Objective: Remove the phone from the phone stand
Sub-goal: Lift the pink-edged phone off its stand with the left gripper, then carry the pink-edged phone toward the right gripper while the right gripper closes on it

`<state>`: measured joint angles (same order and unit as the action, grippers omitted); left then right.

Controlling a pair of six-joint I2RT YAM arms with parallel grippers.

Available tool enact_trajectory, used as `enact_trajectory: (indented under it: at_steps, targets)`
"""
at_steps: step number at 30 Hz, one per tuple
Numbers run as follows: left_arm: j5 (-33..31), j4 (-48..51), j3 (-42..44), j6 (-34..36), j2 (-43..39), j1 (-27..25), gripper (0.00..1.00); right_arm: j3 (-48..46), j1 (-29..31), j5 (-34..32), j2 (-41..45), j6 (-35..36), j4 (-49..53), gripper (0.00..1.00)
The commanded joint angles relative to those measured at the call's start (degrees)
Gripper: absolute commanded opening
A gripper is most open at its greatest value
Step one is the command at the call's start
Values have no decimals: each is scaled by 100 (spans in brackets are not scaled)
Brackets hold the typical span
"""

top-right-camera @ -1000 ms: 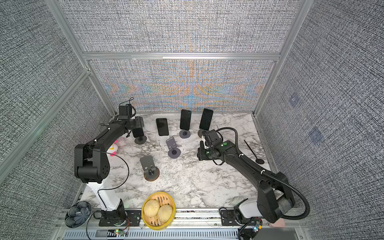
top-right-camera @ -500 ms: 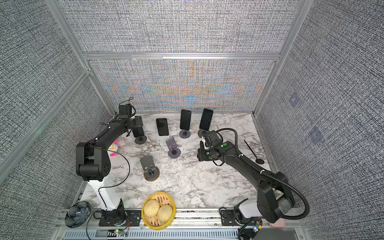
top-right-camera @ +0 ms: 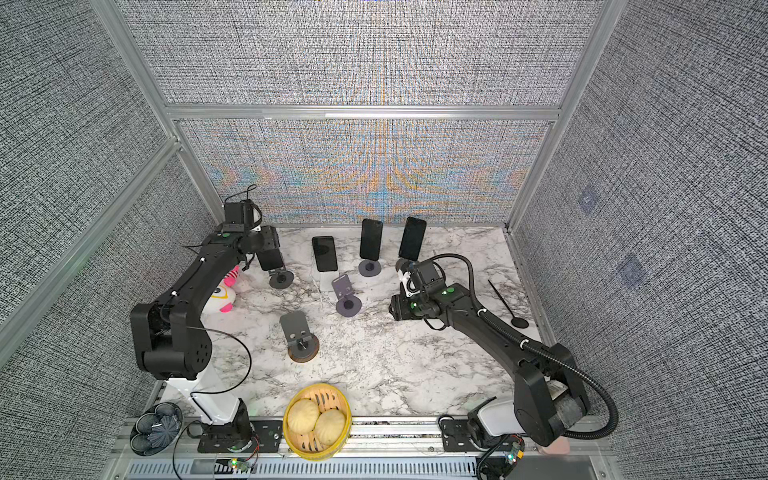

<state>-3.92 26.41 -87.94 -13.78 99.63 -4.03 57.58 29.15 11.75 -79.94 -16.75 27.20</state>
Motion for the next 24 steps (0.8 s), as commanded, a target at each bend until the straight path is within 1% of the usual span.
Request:
enact_trajectory:
  at_steps: [1,4,8,10,12,13,16,20,22,24]
  targets:
    - [365,452,-123,-56,-310,-6,53,-19,0,462,62,250,-477,63]
    - [1159,819,-80,34,-664,-1,39,-13,1,712,145,144,-737,63]
    - [1899,1111,125,-38,-1212,-10,24,-17,42,1075,217,126,-845,61]
    - [2459,1125,281,-121,-1509,-21,15,-17,111,1244,312,41,-915,60]
    - [3034,1320,279,-169,-1632,-32,4,10,240,1255,434,-4,-917,58]
    - [3372,1454,263,-158,-1648,-39,1,53,323,1232,504,-34,-910,58]
    - [4294,1595,440,-118,-1670,-130,0,183,571,1058,659,-180,-934,53]
    - [5292,993,1028,-314,-1710,-331,0,567,919,672,558,-447,-721,47]
    - [5561,659,1271,-417,-1671,-459,0,859,1122,429,391,-445,-499,45]
    - [5680,544,1403,-461,-1622,-566,0,1104,1336,221,226,-465,-398,44]
